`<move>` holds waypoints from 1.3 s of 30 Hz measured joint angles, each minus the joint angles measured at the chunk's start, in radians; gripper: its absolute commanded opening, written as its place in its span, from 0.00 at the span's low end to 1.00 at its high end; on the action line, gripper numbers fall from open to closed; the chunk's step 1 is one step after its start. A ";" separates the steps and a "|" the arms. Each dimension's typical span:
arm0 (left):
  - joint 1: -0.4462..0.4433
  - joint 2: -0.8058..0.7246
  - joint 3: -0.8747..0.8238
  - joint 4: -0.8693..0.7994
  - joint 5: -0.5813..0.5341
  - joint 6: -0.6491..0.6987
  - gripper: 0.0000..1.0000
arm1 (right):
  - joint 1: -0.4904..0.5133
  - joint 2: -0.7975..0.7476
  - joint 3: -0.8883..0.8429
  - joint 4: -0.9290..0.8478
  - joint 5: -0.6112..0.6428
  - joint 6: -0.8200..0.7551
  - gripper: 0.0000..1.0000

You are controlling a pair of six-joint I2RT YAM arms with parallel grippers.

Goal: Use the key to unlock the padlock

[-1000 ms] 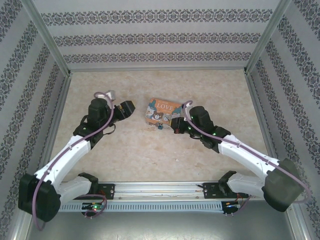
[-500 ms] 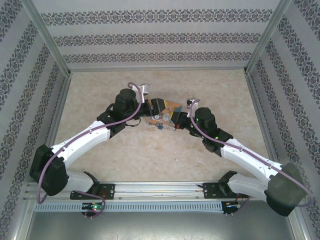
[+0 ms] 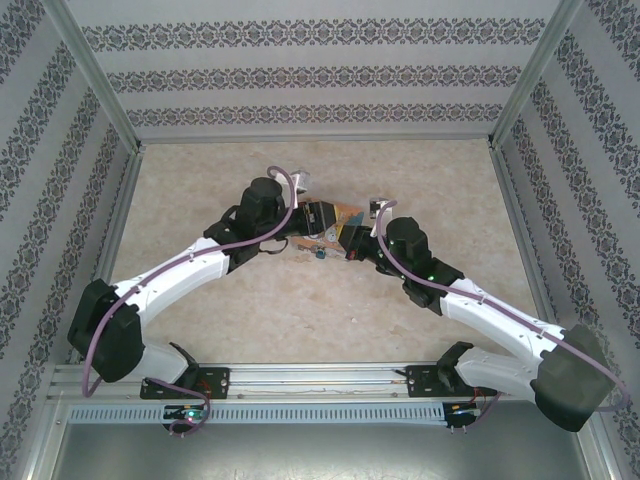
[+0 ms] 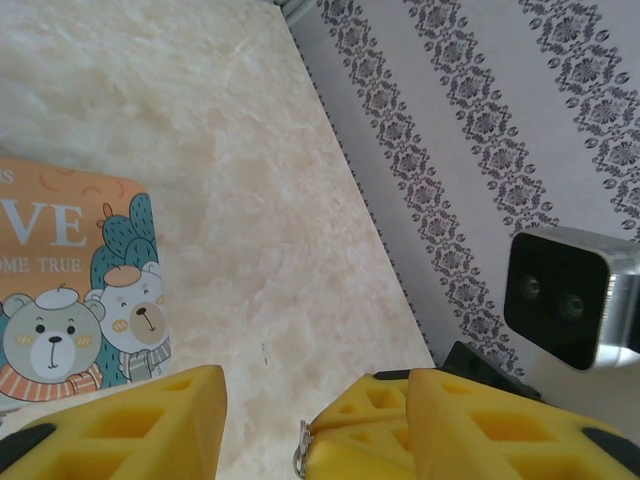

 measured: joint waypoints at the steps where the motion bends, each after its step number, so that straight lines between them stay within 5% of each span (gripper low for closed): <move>1: -0.003 0.008 0.001 0.000 0.001 0.000 0.47 | 0.000 0.000 0.000 0.000 0.000 0.000 0.00; 20: -0.018 0.063 0.013 0.023 -0.002 -0.031 0.00 | 0.001 0.006 0.000 0.000 0.018 0.007 0.04; 32: -0.014 0.022 0.033 -0.013 -0.029 0.034 0.00 | -0.174 -0.117 -0.075 0.011 -0.188 0.009 0.42; 39: -0.014 -0.035 0.072 -0.055 0.010 0.128 0.00 | -0.296 -0.173 -0.124 0.159 -0.454 0.076 0.49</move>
